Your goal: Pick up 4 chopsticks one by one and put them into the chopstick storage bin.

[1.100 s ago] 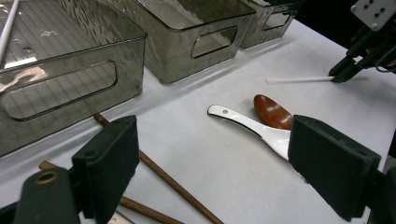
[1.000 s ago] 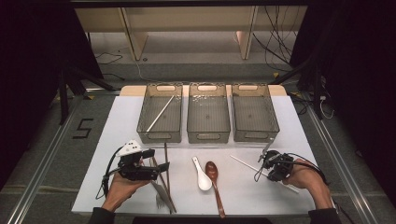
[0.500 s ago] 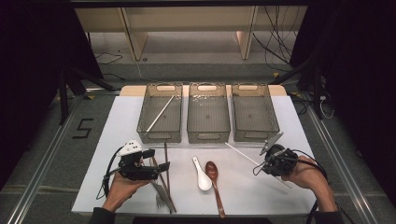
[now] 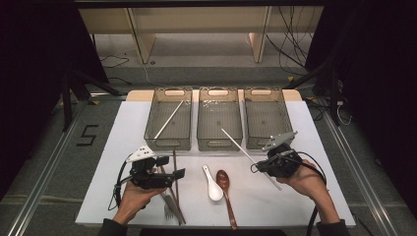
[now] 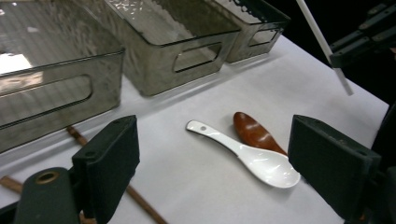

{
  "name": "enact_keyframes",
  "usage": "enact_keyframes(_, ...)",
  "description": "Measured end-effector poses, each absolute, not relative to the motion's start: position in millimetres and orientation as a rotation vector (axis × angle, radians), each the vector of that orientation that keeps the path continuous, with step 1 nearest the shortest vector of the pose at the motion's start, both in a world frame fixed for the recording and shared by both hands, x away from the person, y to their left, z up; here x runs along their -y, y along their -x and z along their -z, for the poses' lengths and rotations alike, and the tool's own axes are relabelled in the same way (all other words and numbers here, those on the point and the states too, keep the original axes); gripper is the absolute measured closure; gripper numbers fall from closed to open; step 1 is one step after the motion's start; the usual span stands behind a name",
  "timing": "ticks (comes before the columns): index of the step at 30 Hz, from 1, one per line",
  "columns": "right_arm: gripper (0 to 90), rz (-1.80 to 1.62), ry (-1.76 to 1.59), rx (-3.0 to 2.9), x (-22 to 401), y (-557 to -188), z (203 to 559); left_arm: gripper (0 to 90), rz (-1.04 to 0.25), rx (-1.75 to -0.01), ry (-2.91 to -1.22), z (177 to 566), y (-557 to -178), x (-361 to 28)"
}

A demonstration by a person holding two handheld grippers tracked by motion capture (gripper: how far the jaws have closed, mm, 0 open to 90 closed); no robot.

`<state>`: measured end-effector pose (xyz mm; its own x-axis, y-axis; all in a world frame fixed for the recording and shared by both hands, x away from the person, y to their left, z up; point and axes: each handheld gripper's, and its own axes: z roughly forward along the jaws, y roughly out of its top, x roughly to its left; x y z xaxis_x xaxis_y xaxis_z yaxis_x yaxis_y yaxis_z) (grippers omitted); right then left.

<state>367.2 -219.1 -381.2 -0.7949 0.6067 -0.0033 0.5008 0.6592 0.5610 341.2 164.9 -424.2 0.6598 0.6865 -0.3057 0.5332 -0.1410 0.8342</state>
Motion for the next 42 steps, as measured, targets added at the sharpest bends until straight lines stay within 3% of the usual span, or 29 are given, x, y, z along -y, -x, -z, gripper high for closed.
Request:
enact_keyframes(21, 85.3, -0.985, -0.862, -2.646, 172.1, -368.0, 372.9, 16.3, -0.101, -0.958, -1.849, 427.9, -337.4, -125.3)
enact_keyframes(42, 85.3, -0.961, -0.781, -2.696, 151.9, -360.2, 379.8, 19.6, 0.005, -1.007, -1.733, 414.7, -352.2, -109.0)
